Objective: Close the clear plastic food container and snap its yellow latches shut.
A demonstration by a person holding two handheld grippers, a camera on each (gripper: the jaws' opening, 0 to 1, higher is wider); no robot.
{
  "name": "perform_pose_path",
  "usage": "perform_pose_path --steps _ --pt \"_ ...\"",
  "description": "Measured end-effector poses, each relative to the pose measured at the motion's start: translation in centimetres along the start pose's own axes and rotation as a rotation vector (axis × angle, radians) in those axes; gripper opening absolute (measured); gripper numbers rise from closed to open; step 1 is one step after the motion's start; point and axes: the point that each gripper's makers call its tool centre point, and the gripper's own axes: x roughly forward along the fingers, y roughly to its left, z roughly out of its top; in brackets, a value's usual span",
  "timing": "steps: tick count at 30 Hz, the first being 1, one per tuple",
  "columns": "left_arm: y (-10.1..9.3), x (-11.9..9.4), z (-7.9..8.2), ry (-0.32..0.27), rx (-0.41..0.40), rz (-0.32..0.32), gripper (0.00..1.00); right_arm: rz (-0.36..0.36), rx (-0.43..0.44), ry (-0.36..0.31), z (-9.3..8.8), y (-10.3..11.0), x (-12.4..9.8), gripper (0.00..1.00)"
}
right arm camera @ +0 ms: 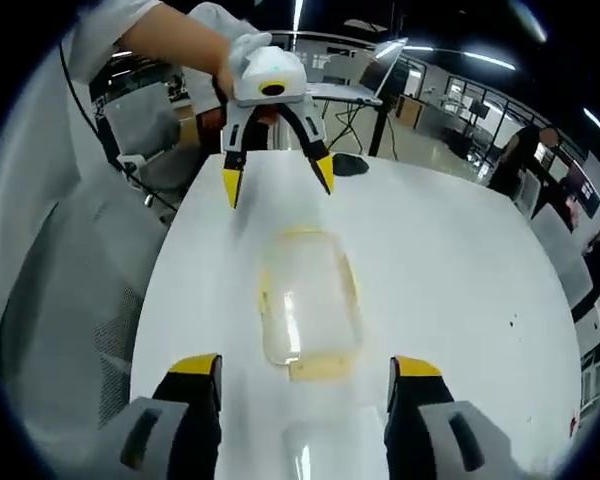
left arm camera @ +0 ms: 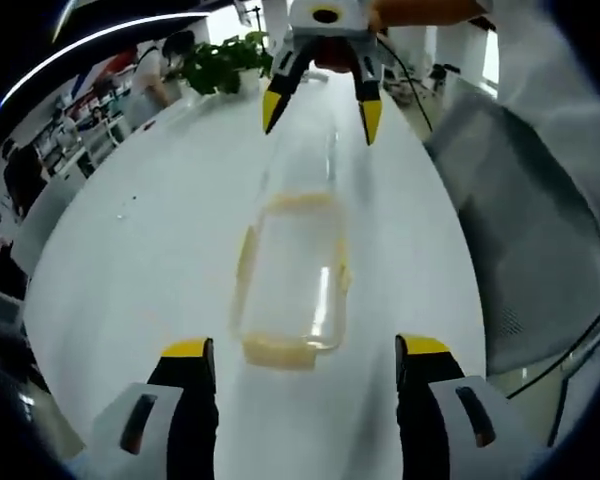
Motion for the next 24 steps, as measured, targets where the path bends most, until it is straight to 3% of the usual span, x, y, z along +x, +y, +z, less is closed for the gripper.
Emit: perform_pose_path --steps 6,24 --pt "0.3 0.4 -0.7 0.028 0.011 -0.001 0.69 0.011 -0.065 0.04 -0.6 -0.3 0.8 0.59" --pt "1.1 2.3 -1.8 0.069 0.018 -0.032 0.6 0.035 -0.069 0.11 -1.4 -1.3 3.5 0.5"
